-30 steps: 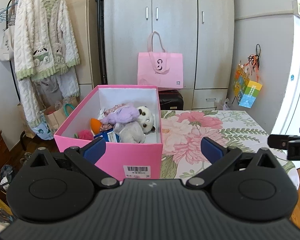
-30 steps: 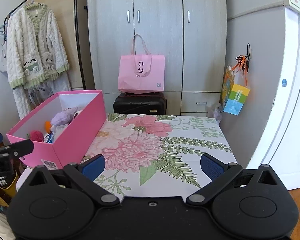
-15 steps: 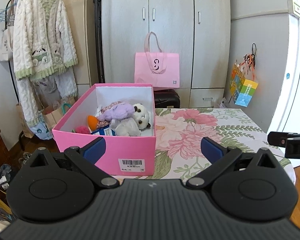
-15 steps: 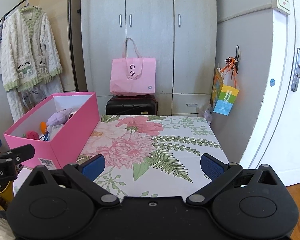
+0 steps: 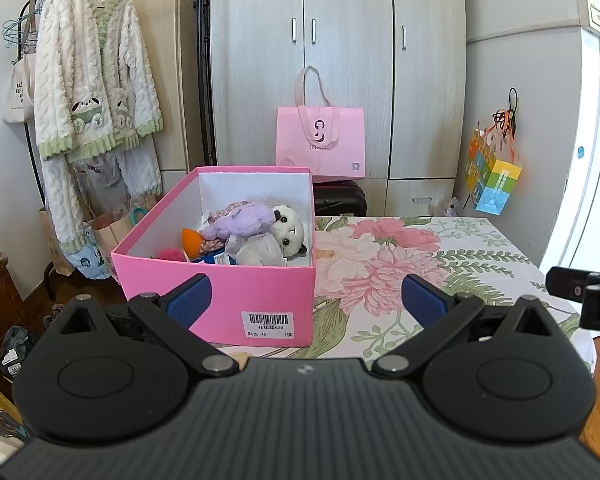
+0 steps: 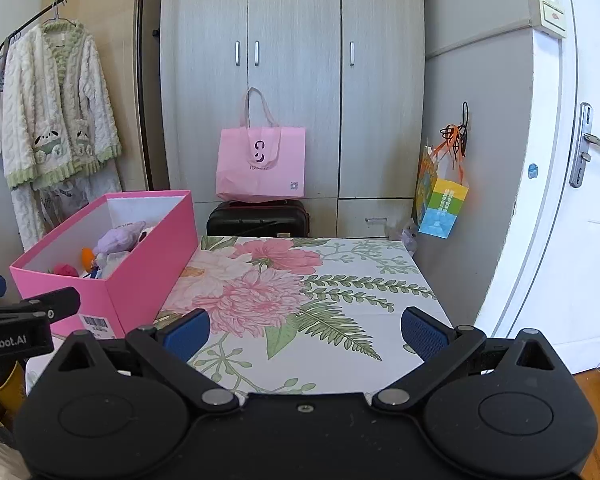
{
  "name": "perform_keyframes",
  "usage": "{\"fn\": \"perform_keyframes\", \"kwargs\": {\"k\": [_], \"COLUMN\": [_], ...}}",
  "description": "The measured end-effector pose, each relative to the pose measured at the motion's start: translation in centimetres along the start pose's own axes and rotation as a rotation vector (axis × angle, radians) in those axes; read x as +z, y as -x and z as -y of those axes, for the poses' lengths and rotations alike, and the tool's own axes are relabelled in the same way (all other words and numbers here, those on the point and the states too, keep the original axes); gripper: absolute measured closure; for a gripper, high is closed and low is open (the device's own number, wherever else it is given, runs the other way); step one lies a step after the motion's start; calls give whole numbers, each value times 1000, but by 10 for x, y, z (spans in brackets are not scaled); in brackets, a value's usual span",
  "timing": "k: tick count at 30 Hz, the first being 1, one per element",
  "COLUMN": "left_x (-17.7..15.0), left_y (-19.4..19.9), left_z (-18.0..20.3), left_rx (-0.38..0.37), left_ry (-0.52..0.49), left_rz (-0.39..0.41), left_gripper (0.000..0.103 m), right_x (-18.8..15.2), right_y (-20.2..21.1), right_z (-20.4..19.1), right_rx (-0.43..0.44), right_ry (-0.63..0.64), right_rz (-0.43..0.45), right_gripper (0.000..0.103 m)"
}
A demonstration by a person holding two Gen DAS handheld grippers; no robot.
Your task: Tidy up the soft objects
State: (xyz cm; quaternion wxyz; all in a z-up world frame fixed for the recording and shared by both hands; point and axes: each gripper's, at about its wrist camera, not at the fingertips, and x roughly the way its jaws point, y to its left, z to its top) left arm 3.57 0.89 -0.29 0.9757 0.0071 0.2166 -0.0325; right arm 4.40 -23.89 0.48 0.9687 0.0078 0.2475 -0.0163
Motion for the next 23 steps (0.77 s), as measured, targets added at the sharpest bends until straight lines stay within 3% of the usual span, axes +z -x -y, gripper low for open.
{"fn": "perform_keyframes", "kwargs": {"k": [23], "left_x": [0], "left_y": [4], "left_z": [0], "left_rx": [17], "left_ry": [-22], "left_rz": [23], "left_gripper": [0], "right_x": [-2], "right_y": [-3], "right_z": [4], "right_rx": [-13], "right_ry": [-6], "right_rz": [-1], "right_gripper": [0]}}
